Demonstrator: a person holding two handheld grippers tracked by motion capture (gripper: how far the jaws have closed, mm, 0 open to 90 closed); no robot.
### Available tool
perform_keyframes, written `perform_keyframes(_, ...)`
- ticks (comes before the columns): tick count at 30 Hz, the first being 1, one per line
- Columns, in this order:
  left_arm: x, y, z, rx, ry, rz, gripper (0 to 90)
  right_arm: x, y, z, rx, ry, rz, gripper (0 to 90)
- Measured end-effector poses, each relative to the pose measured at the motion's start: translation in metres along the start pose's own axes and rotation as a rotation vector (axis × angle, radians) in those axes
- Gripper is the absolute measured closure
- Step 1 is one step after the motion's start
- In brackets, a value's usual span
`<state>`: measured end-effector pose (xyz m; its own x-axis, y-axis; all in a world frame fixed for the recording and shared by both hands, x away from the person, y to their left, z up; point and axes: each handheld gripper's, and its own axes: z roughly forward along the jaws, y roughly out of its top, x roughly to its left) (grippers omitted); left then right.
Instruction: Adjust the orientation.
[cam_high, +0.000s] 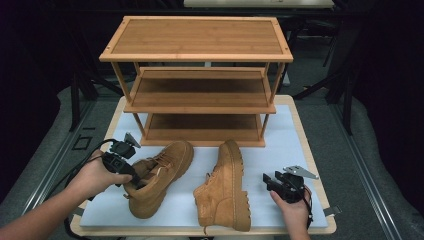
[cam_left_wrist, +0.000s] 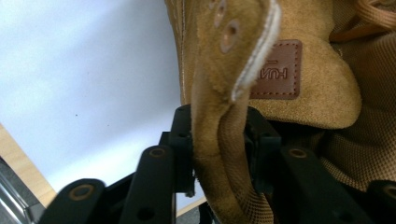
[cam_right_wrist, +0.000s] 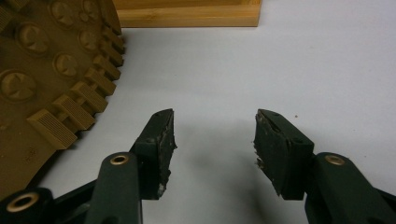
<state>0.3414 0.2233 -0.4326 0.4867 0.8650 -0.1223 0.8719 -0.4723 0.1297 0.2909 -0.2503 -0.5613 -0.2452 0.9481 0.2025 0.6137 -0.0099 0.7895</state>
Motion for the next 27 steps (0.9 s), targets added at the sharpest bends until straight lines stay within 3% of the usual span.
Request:
perform_keyframes(6, 0.003, 0.002, 0.0, 0.015, -0.019, 0.01, 73.2, -0.001, 0.0, 0.0, 0.002, -0.001, 0.009, 47.2)
perform_keyframes(11, 0.001, 0.006, 0.0, 0.047, -0.013, 0.063, 74.4, 0.0, 0.0, 0.0, 0.003, 0.0, 0.01, 47.2)
perform_keyframes(18, 0.006, 0.01, 0.0, 0.076, -0.054, 0.047, 75.9, -0.001, 0.0, 0.0, 0.005, 0.001, 0.011, 47.2)
perform_keyframes(22, 0.012, 0.01, -0.002, 0.062, -0.126, 0.005, 76.8, -0.002, 0.0, 0.0, 0.006, 0.002, 0.014, 47.2)
perform_keyframes(24, 0.016, 0.01, -0.005, 0.044, -0.197, -0.046, 77.6, -0.002, 0.0, 0.0, 0.003, 0.003, 0.019, 47.2)
perform_keyframes(27, 0.02, 0.008, -0.01, 0.028, -0.263, -0.101, 78.0, -0.003, -0.001, 0.0, 0.0, 0.005, 0.025, 47.2)
